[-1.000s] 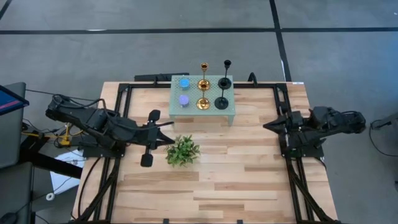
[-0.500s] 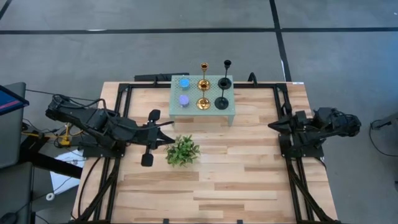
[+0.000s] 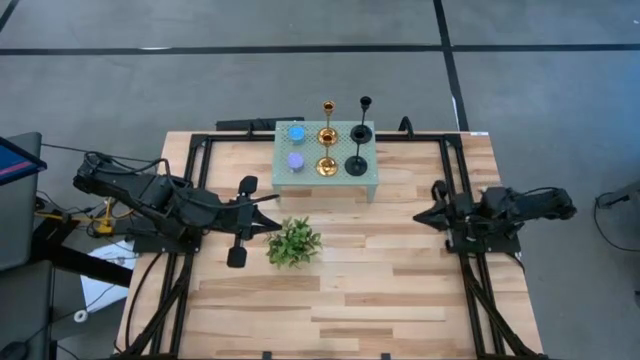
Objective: Pick & Place candle stick holders
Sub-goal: Return to Home Position
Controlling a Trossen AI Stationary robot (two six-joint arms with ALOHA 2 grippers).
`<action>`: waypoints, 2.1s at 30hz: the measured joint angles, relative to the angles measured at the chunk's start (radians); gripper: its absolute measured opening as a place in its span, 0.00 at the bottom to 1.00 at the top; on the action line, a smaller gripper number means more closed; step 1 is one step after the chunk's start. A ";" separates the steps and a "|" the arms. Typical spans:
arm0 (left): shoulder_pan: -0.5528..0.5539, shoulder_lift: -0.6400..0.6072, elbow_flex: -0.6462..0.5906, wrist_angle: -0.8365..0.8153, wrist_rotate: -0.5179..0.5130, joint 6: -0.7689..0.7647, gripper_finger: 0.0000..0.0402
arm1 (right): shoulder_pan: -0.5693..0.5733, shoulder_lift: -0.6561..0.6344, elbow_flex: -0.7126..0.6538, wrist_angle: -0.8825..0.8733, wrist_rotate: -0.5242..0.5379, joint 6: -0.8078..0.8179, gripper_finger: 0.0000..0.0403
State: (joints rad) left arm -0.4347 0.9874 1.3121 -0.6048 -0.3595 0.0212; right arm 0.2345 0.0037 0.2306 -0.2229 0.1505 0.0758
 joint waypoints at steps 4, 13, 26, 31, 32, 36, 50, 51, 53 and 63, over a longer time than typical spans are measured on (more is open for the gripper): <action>0.000 0.000 0.000 0.002 0.000 0.000 0.01 | 0.000 0.000 -0.125 0.145 0.003 0.019 0.00; 0.000 0.000 0.000 0.012 0.000 -0.001 0.01 | 0.001 0.000 -0.222 0.251 -0.129 -0.008 0.00; -0.031 -0.073 -0.017 0.019 -0.012 0.071 0.01 | 0.000 0.000 -0.224 0.237 -0.151 -0.049 0.00; -0.047 -0.205 -0.125 0.008 -0.015 0.071 0.01 | 0.000 0.000 -0.224 0.238 -0.149 -0.036 0.00; -0.048 -0.239 -0.156 0.010 -0.015 0.068 0.01 | 0.000 0.000 -0.224 0.238 -0.149 -0.033 0.00; -0.048 -0.383 -0.287 0.020 -0.014 0.054 0.01 | -0.002 0.000 -0.224 0.239 -0.139 -0.022 0.00; -0.048 -0.805 -0.591 0.075 0.109 0.053 0.01 | -0.002 0.000 -0.225 0.247 -0.120 -0.027 0.00; -0.048 -0.826 -0.607 0.076 0.109 0.053 0.01 | -0.002 0.000 -0.225 0.247 -0.120 -0.030 0.00; -0.048 -0.864 -0.636 0.079 0.109 0.053 0.01 | -0.002 0.000 -0.225 0.247 -0.120 -0.029 0.00; -0.048 -0.987 -0.793 0.113 0.186 0.068 0.01 | -0.002 0.001 -0.225 0.242 -0.121 -0.030 0.00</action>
State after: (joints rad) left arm -0.4824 0.0005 0.5194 -0.4919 -0.1740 0.0887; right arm 0.2325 0.0042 0.0055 0.0187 0.0296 0.0459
